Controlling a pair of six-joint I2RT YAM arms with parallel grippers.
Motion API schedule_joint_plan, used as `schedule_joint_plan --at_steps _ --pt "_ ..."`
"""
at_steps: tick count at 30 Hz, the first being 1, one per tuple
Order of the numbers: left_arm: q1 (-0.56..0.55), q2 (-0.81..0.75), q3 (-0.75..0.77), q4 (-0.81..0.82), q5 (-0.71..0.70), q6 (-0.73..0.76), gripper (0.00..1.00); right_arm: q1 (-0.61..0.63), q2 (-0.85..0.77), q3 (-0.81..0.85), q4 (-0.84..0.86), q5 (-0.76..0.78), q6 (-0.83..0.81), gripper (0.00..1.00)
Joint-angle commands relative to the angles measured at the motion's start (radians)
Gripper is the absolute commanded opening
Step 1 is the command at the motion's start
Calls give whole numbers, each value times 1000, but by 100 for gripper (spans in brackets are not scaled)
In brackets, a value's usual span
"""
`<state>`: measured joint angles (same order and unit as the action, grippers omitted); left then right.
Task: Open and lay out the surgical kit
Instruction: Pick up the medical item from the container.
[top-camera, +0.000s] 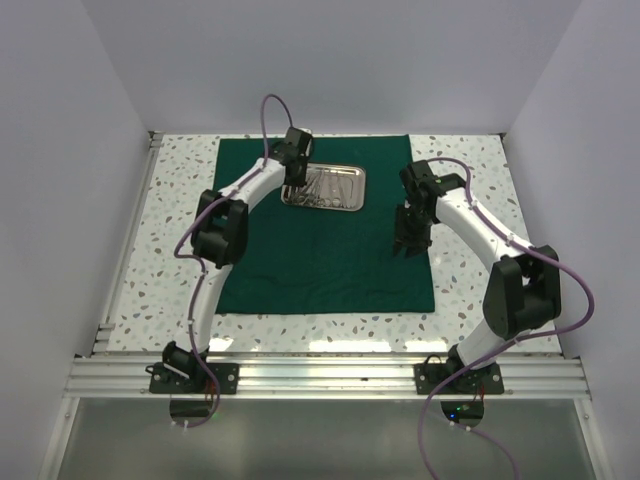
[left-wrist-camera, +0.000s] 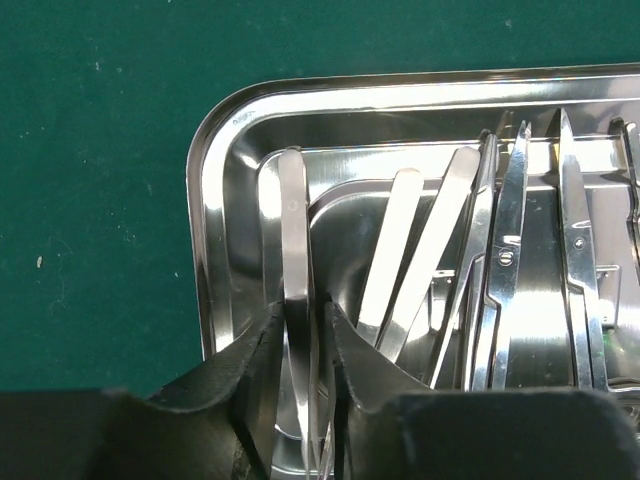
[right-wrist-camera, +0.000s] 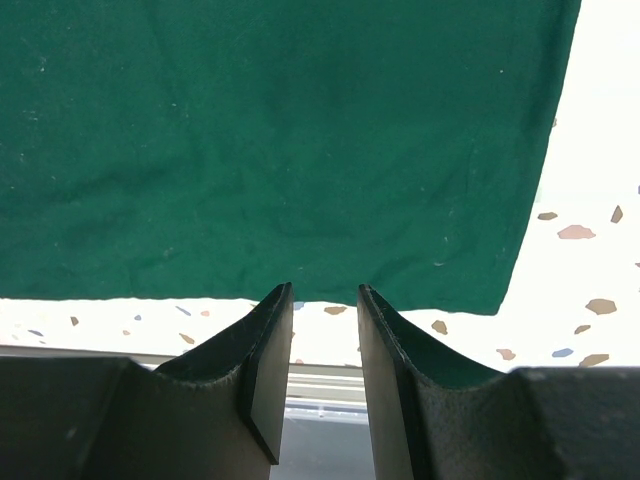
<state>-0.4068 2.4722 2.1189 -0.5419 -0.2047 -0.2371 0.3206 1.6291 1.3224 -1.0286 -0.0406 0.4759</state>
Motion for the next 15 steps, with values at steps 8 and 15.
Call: schedule_joint_plan --at_steps 8,15 --pt "45 11 -43 -23 44 -56 1 3 -72 -15 -2 15 -16 36" --pt "52 -197 -128 77 -12 -53 0 3 -95 -29 13 -13 -16 36"
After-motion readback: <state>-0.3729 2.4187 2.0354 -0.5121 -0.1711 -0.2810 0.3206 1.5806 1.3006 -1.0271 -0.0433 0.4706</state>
